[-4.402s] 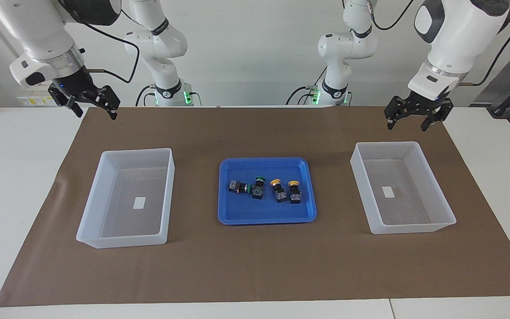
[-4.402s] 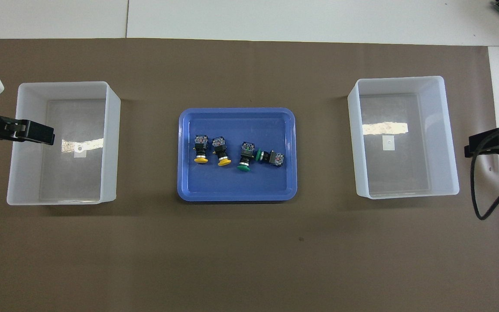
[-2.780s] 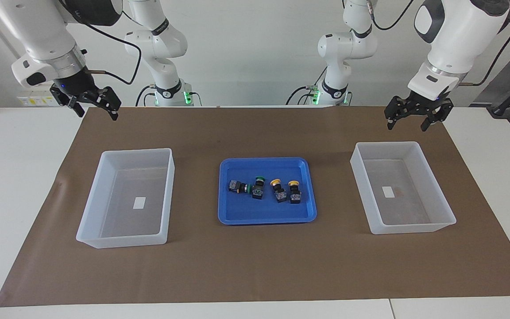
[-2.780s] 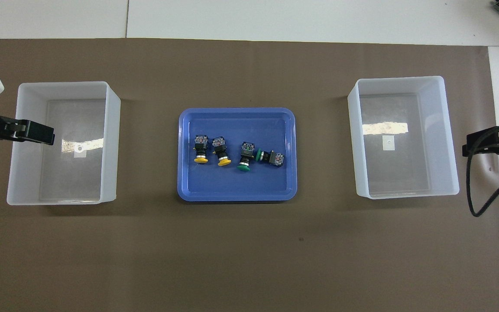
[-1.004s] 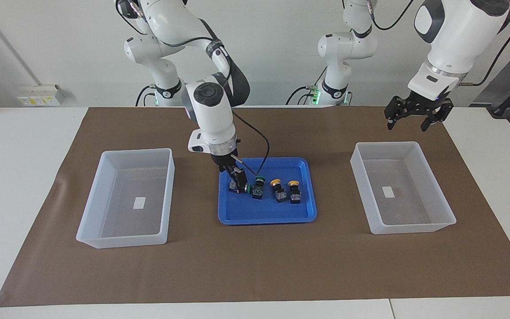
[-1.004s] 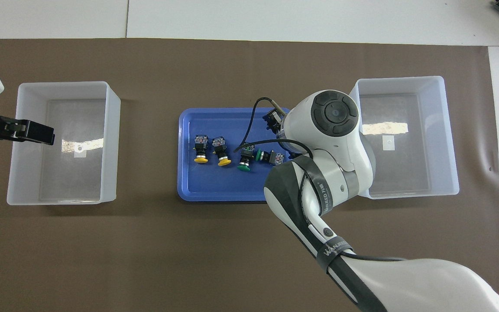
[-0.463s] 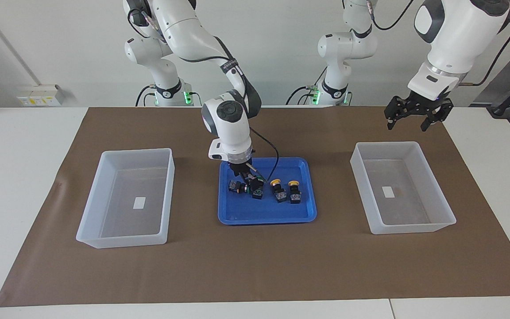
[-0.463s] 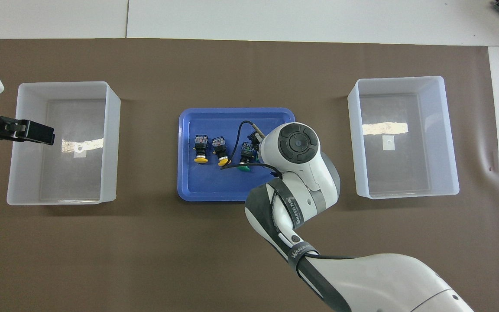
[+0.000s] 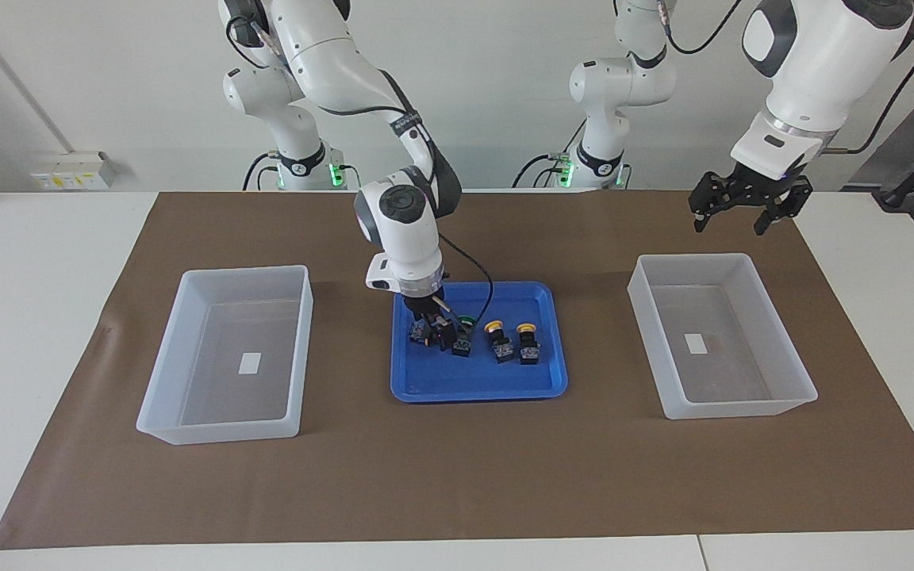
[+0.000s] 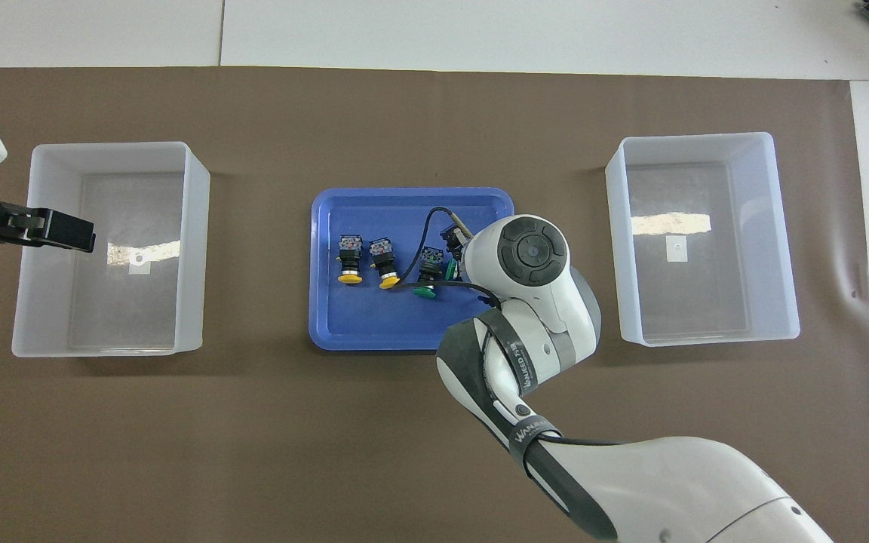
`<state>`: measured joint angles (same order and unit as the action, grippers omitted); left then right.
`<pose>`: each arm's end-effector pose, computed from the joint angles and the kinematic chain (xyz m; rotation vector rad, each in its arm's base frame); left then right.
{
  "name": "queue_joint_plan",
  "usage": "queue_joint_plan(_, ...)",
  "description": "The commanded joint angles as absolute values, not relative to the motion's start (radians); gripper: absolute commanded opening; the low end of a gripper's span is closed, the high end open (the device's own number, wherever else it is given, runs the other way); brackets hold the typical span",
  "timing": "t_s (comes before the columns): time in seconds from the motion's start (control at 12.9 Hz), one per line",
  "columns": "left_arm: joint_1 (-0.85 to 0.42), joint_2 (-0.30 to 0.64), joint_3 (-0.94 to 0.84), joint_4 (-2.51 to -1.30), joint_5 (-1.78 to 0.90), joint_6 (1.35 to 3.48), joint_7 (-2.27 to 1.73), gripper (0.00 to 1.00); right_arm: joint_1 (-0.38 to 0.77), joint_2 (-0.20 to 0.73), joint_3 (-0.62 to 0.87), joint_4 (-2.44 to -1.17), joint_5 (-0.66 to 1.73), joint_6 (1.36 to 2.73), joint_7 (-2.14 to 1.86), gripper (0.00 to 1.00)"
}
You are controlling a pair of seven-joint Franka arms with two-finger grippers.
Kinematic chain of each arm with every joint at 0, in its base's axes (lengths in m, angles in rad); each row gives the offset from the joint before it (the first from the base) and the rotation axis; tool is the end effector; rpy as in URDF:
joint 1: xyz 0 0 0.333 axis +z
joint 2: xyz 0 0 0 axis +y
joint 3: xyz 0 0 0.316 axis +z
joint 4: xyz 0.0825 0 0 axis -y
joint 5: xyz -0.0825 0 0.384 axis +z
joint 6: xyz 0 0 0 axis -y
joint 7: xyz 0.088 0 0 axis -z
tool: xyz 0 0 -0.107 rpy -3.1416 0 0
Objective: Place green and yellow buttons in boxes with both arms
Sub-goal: 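Lower the right gripper and grasp the green-capped button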
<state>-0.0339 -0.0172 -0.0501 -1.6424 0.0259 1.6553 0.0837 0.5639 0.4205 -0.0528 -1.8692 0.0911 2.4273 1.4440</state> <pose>0.5544 -0.0443 0.6076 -3.1034 0.2636 -0.0468 0.5652 0.3200 0.3034 -2.6405 1.4280 -0.0627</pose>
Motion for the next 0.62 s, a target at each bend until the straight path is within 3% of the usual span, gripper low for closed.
queue_joint_plan(0.0, -0.037, -0.037, -0.049, -1.663, 0.049, 1.651, 0.071, 1.00, 0.554, 0.400, -0.048, -1.905, 0.097, 2.457, 1.447, 1.00)
queue_joint_plan(0.15, -0.037, -0.037, -0.049, -1.663, 0.049, 1.651, 0.071, 1.00, 0.539, 0.397, -0.046, -1.922, 0.100, 2.459, 1.440, 1.00)
queue_joint_plan(0.23, -0.037, -0.037, -0.051, -1.663, 0.049, 1.651, 0.069, 1.00, 0.538, 0.397, -0.048, -1.922, 0.097, 2.460, 1.442, 0.87)
queue_joint_plan(0.39, -0.037, -0.037, -0.051, -1.661, 0.049, 1.651, 0.071, 1.00, 0.537, 0.399, -0.048, -1.922, 0.100, 2.464, 1.440, 0.41)
queue_joint_plan(0.54, -0.037, -0.037, -0.049, -1.663, 0.049, 1.651, 0.071, 1.00, 0.537, 0.399, -0.046, -1.921, 0.097, 2.462, 1.442, 0.16)
